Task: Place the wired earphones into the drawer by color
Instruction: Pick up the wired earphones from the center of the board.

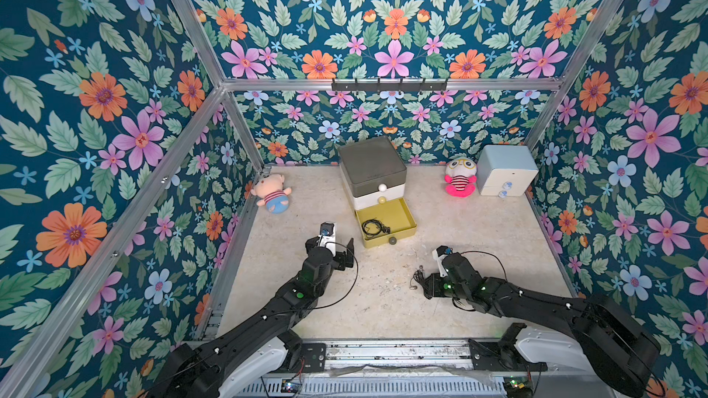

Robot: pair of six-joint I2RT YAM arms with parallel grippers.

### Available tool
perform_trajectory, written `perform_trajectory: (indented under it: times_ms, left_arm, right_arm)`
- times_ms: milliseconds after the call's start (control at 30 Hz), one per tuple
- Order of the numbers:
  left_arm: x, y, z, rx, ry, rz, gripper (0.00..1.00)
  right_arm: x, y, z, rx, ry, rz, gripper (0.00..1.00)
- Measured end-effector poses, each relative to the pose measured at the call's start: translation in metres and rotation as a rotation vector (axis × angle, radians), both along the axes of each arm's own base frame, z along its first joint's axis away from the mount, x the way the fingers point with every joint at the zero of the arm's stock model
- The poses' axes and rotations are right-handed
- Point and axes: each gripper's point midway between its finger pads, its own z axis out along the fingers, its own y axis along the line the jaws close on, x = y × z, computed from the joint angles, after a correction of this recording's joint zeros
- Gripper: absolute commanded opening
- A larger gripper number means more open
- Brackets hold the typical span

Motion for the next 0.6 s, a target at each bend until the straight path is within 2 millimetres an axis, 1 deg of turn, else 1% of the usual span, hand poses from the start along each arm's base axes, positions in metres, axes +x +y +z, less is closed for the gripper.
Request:
perform_trajectory:
  times_ms: [167,600]
  left_arm:
    - [0.0,0.0,0.001,-0.002,-0.002,0.0,0.99]
    - [-0.001,0.001,0.003,-0.007,-0.01,0.001,0.99]
  right_arm:
    - [0.003,0.0,0.013,0.016,-0.034,-0.007,0.07]
    - [0.02,-0.008,0.062,0.046,-0.196,-0.059,0.04]
